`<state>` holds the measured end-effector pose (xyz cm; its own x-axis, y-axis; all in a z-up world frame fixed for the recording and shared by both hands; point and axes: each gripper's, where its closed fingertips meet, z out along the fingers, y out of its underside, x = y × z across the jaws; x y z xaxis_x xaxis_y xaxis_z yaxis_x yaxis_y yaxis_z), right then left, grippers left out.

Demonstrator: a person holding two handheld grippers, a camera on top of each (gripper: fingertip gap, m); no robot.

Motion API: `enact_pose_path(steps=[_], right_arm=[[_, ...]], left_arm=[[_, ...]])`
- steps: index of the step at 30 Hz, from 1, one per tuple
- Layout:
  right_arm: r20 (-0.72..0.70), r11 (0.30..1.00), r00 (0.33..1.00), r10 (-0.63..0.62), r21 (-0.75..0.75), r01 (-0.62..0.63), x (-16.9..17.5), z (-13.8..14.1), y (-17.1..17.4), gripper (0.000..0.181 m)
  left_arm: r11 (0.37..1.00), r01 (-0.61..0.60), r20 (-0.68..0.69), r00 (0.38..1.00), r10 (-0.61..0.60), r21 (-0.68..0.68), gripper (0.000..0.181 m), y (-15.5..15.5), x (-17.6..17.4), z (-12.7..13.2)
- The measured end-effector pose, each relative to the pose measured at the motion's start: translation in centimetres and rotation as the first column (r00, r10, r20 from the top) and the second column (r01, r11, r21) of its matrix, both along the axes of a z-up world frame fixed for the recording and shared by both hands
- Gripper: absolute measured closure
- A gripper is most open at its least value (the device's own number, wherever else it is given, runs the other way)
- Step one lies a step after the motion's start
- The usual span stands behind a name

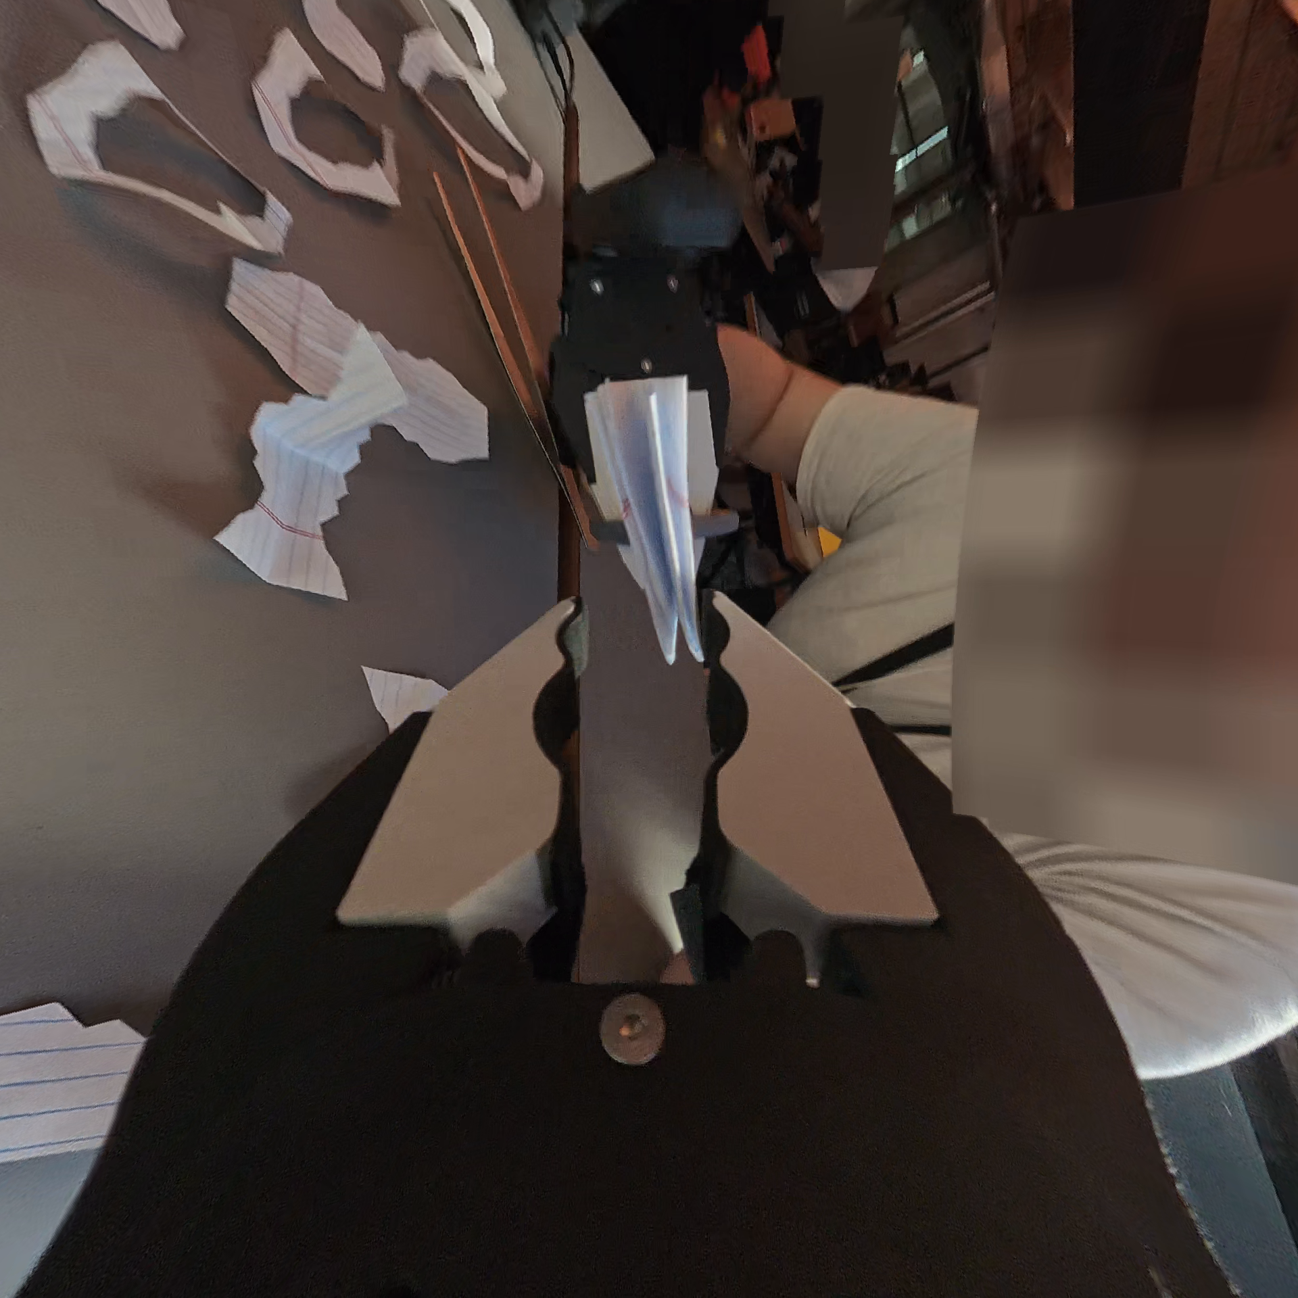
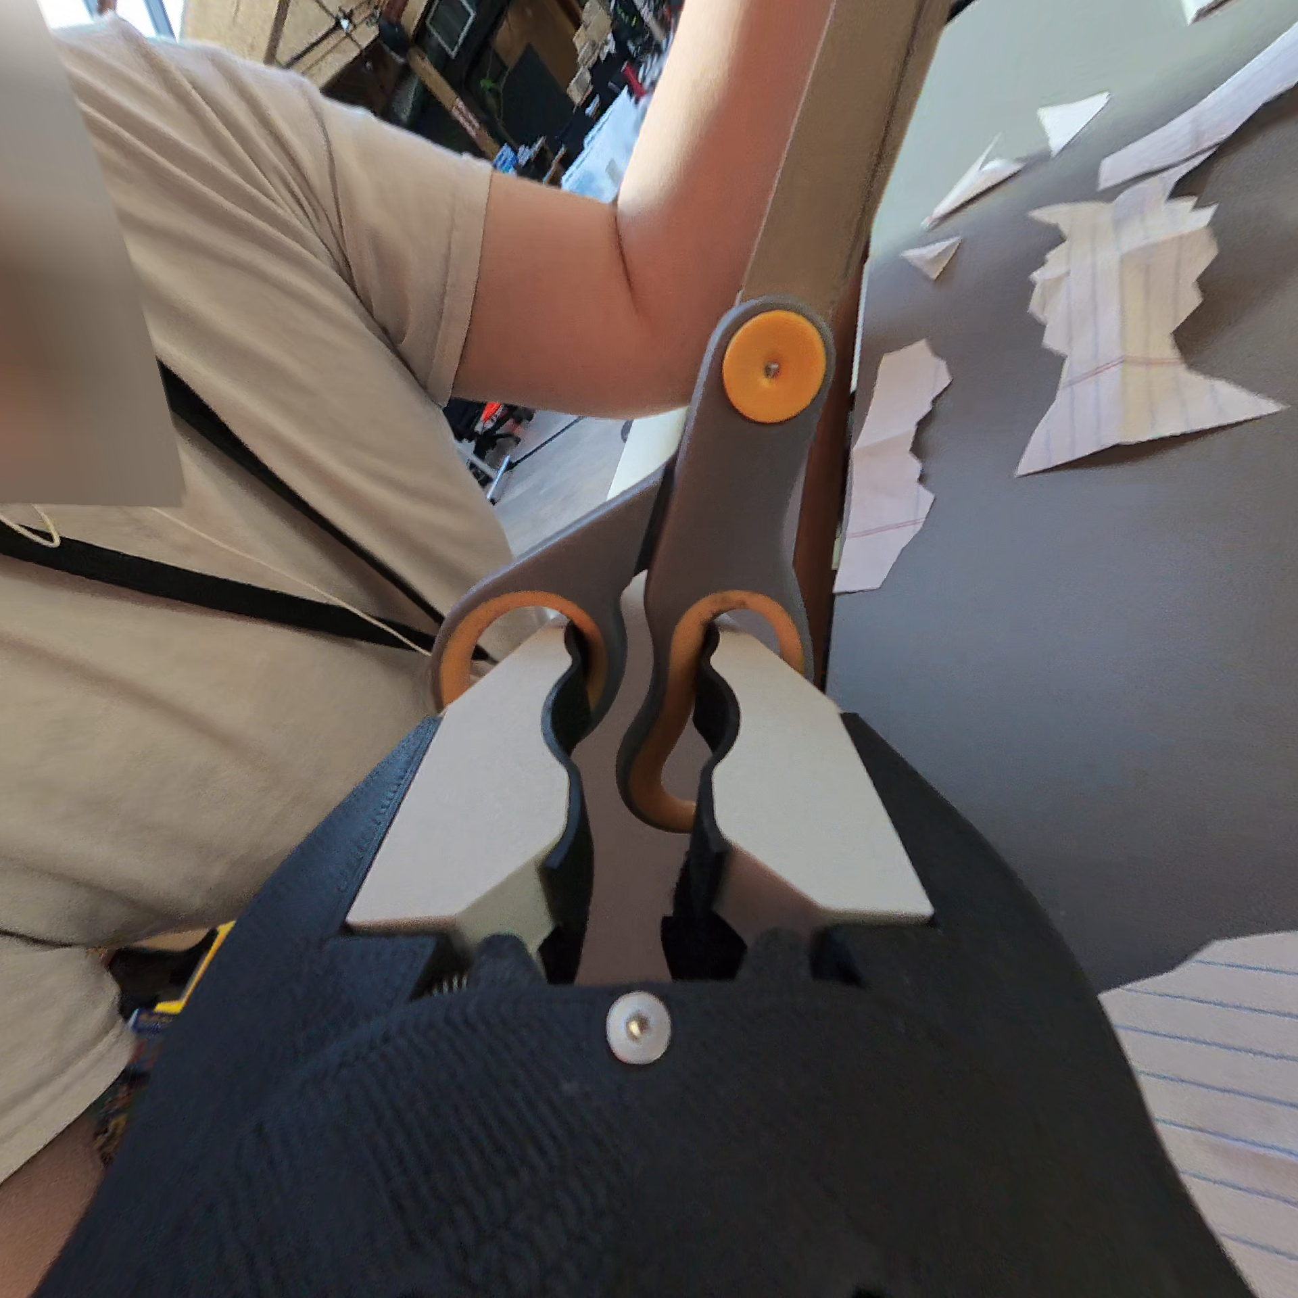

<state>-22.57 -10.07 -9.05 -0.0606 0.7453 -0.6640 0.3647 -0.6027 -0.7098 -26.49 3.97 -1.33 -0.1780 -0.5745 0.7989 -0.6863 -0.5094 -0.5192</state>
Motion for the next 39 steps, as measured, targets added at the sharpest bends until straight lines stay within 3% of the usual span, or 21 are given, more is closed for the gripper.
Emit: enact_pose_path(steps=[3, 5, 10, 14, 15, 16, 23, 27, 39], right_arm=[[-0.081, 0.988, 0.987, -0.136, 0.058, 0.141, -0.6, 1.7, 2.5, 0.158], [-0.123, 0.964, 0.964, -0.235, 0.094, 0.247, -0.9, 2.4, 4.4, 0.158], [-0.142, 0.916, 0.919, -0.368, 0.114, 0.384, -1.2, 2.5, 6.9, 0.158], [-0.197, 0.892, 0.884, -0.425, 0.073, 0.445, -1.5, 2.7, 8.2, 0.158], [-0.195, 0.889, 0.88, -0.433, 0.069, 0.452, -1.5, 2.6, 8.3, 0.158], [-0.199, 0.887, 0.878, -0.435, 0.074, 0.456, -1.6, 2.5, 8.4, 0.158], [-0.207, 0.887, 0.877, -0.433, 0.075, 0.456, -1.1, 2.1, 8.6, 0.158], [-0.213, 0.888, 0.876, -0.432, 0.07, 0.455, -0.8, 1.7, 8.6, 0.157], [-0.332, 0.902, 0.854, -0.402, 0.019, 0.432, -0.6, 3.9, 7.9, 0.149]], left_arm=[[0.99, -0.142, 0.119, 0.982, 0.144, -0.022, 0.136, 2.7, 1.0, 2.1], [0.978, -0.206, 0.201, 0.957, 0.208, -0.029, 0.136, 3.9, 1.9, 3.4], [0.958, -0.285, 0.288, 0.914, 0.285, -0.041, 0.146, 5.0, 4.9, 4.7], [0.941, -0.337, 0.259, 0.911, 0.32, 0.023, 0.163, 5.4, 6.4, 3.6], [0.942, -0.335, 0.283, 0.906, 0.313, 0.032, 0.178, 5.2, 6.6, 3.9], [0.94, -0.34, 0.298, 0.902, 0.314, 0.038, 0.181, 5.2, 6.8, 4.1], [0.935, -0.354, 0.292, 0.892, 0.346, -0.026, 0.18, 5.8, 7.5, 3.7], [0.931, -0.365, 0.285, 0.893, 0.348, 0.006, 0.181, 5.7, 8.0, 3.2], [0.944, -0.305, 0.327, 0.885, 0.331, -0.13, 0.181, 5.0, 7.3, 4.7]])
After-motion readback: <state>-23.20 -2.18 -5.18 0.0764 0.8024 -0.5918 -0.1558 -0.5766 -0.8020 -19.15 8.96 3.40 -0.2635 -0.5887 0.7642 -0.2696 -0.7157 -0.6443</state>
